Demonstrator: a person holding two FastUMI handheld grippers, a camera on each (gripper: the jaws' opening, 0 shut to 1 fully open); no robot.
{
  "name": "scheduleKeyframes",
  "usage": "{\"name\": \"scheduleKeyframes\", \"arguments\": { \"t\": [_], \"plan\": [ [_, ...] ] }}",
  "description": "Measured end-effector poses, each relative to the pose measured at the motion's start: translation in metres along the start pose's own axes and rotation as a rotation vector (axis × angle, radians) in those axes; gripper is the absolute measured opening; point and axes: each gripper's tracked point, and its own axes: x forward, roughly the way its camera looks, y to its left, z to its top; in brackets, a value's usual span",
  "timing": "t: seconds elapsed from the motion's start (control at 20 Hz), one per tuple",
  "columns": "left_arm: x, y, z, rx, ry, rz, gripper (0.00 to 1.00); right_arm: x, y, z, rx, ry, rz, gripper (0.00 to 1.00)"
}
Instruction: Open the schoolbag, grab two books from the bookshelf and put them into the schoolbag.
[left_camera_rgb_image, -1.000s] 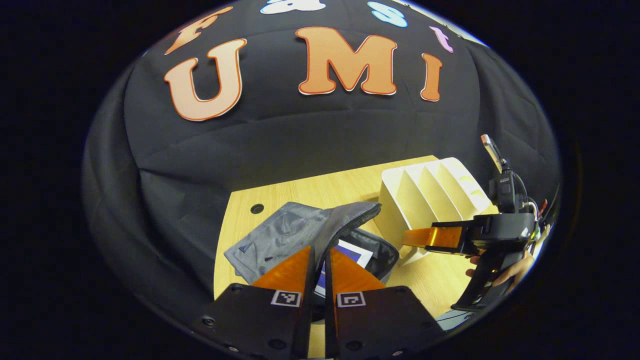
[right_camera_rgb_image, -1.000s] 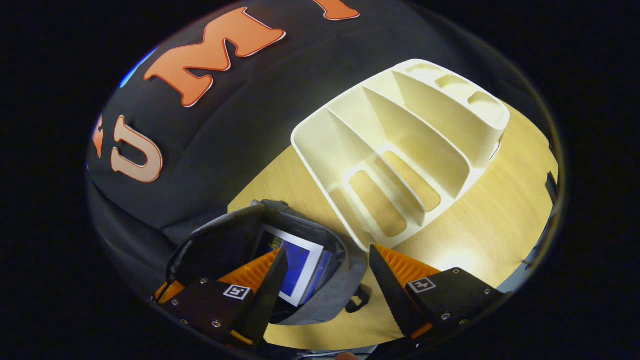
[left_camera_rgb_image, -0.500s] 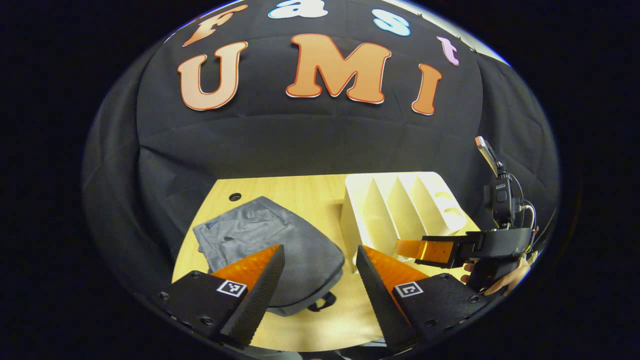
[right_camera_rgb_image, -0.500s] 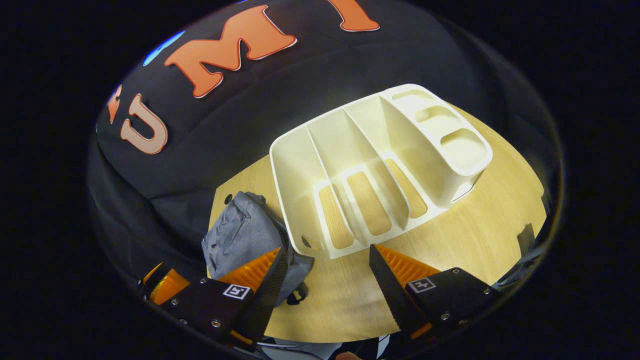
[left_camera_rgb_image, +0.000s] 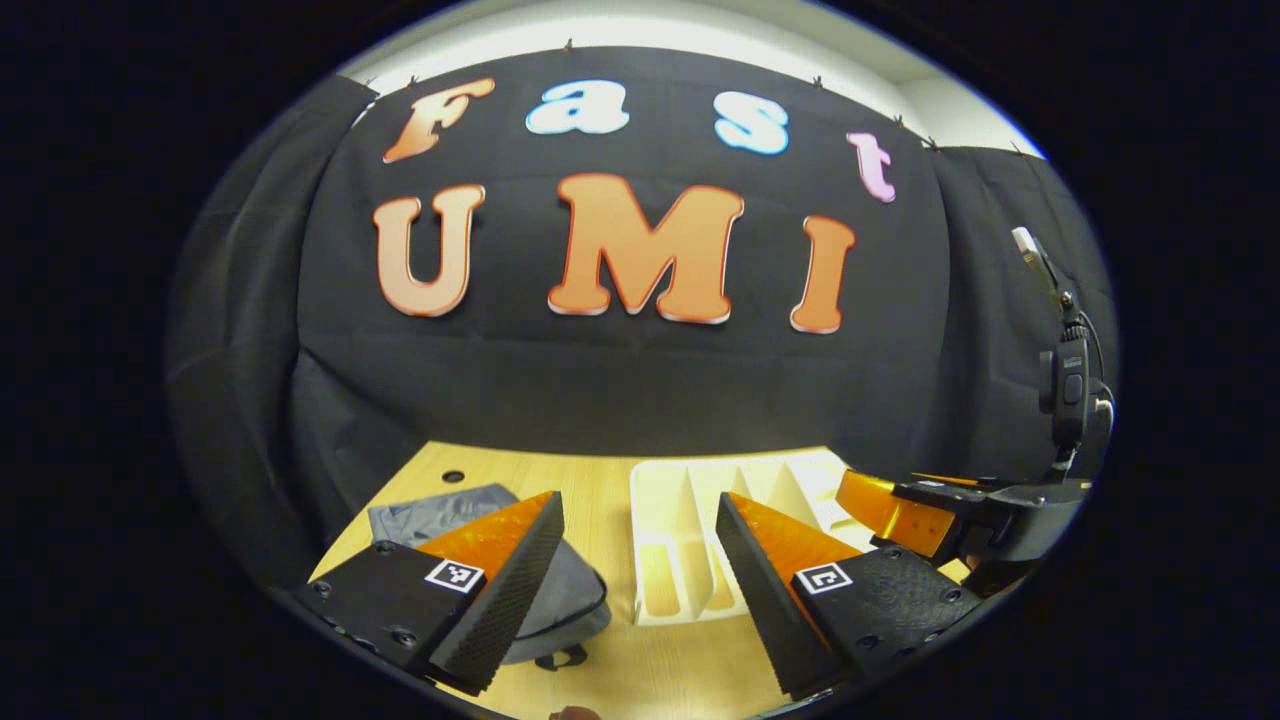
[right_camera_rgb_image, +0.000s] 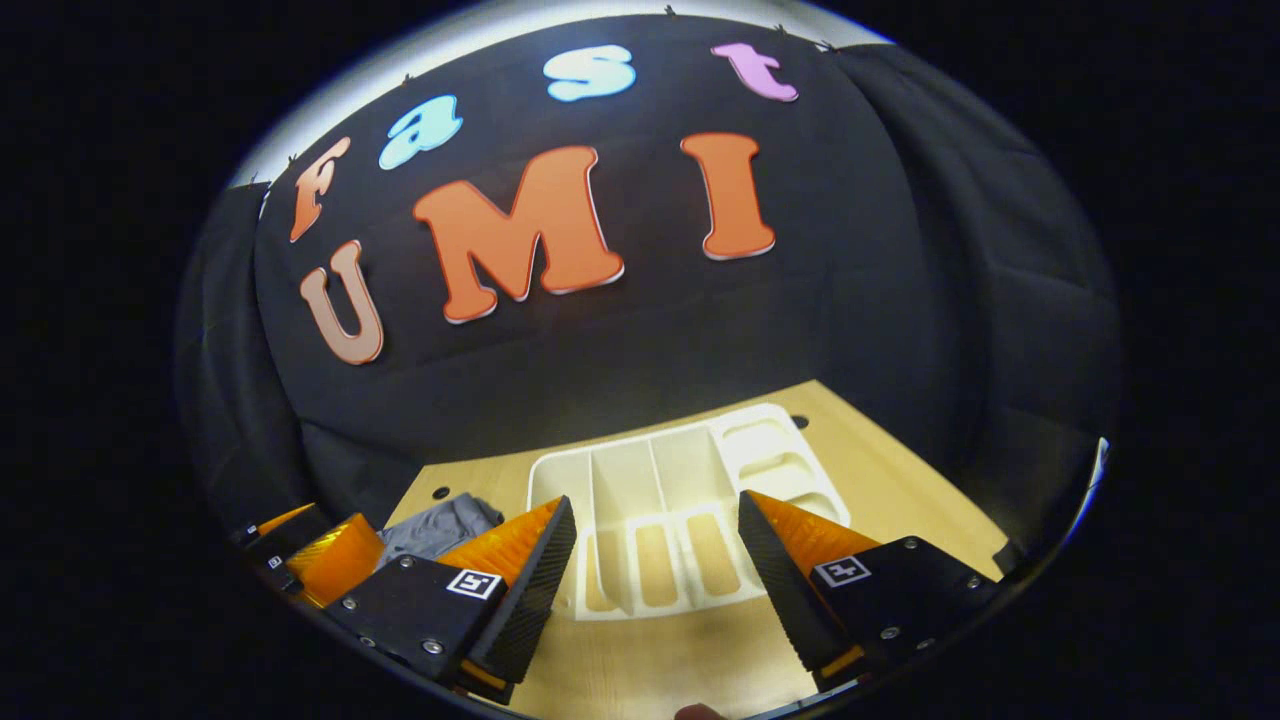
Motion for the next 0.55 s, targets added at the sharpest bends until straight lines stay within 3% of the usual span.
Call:
{"name": "scheduleKeyframes", "arguments": {
  "t": [0.15, 0.3, 0.55],
  "plan": [
    [-0.01, -0.016, 0.022, 0.03, -0.095, 0.008, 0.97, -0.016, -0.012, 0.032, -0.069, -0.133, -0.031, 0.97],
    [-0.016, -0.022, 0.021, -0.005, -0.099, 0.006, 0.96, -0.029, -0.012, 0.053, -0.106, -0.235, -0.037, 0.97],
    [-0.023, 0.004, 0.021, 0.018, -0.133, 0.062, 0.96, -0.037, -0.017, 0.042, -0.118, -0.24, -0.039, 0.97]
  ]
}}
